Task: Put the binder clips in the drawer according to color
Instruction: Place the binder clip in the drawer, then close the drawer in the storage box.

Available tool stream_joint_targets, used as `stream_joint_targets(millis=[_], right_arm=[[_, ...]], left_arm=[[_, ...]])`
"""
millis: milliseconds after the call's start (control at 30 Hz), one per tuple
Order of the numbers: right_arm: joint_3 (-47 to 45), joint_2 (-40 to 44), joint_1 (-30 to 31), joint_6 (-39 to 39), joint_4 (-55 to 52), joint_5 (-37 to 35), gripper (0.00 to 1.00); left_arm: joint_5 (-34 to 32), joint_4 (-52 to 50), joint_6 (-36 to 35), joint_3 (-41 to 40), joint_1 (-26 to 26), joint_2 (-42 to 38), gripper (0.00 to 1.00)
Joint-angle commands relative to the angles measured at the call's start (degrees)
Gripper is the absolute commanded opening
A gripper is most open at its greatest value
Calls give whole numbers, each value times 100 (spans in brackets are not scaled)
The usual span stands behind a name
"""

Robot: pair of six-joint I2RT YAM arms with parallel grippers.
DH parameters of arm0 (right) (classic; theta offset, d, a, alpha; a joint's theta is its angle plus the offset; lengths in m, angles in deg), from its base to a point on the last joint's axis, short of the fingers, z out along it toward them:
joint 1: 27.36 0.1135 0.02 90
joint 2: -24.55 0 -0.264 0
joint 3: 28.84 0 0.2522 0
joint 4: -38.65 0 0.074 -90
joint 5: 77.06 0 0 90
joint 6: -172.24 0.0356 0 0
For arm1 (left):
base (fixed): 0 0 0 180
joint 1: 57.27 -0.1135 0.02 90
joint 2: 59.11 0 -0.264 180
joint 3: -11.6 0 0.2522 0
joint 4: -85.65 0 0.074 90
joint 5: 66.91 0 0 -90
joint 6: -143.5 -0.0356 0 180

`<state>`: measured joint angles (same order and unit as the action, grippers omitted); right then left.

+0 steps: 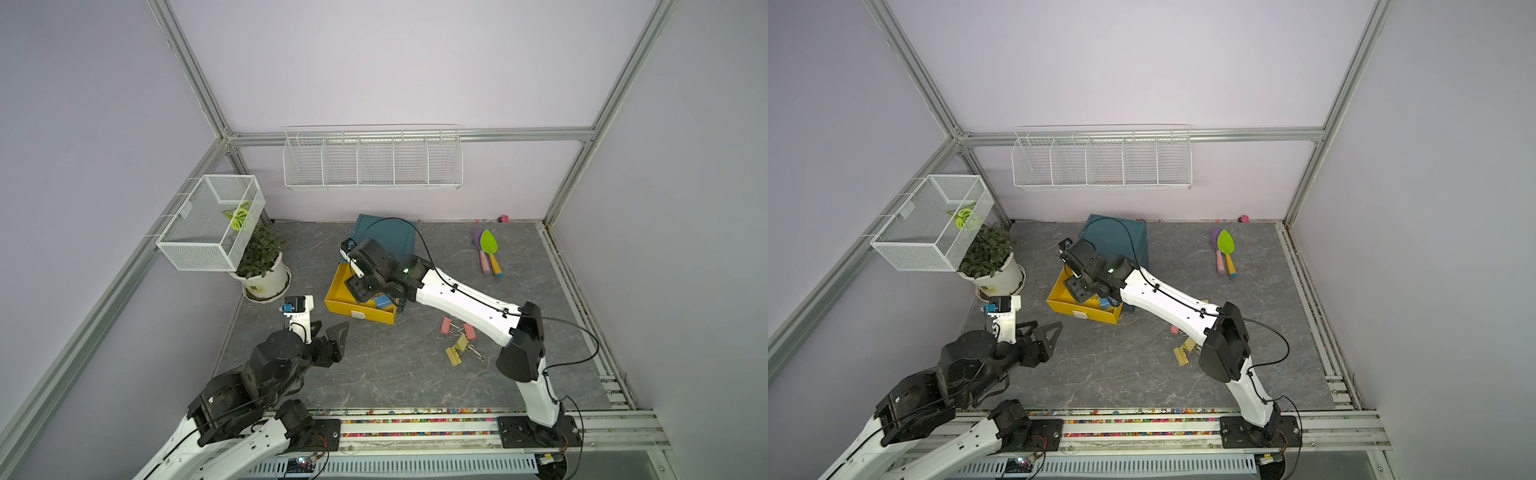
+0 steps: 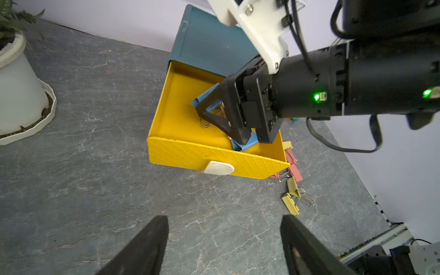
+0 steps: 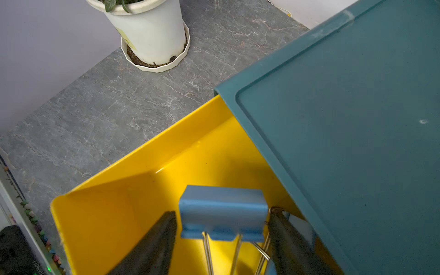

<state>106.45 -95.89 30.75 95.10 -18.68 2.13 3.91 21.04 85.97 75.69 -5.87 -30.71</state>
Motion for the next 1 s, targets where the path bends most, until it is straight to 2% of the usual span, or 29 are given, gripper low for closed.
stream_joint_targets(millis=[0, 100, 233, 500, 600, 767, 967], right_arm=[[90, 150, -5, -27, -143, 8, 81], [82, 382, -12, -6, -159, -88, 81], [-220, 1032, -3, 153, -219, -410, 72], [-4049, 3791, -24, 498, 1949, -810, 66], [-4939, 4517, -70, 641, 2214, -898, 66], [-5564, 5155, -168, 760, 2188, -875, 65], [-5667, 5307, -231, 737, 2174, -828, 65]], left_arm=[[73, 58, 23, 27, -24, 158, 80], [153, 309, 74, -139, -24, 279, 80], [78, 581, 98, -274, -24, 509, 78], [-79, 1219, -65, -500, -24, 1264, 68], [-252, 1389, -59, -643, -33, 1432, 67], [-449, 1543, -109, -785, -76, 1755, 64], [-486, 1782, -278, -952, -127, 1831, 59]])
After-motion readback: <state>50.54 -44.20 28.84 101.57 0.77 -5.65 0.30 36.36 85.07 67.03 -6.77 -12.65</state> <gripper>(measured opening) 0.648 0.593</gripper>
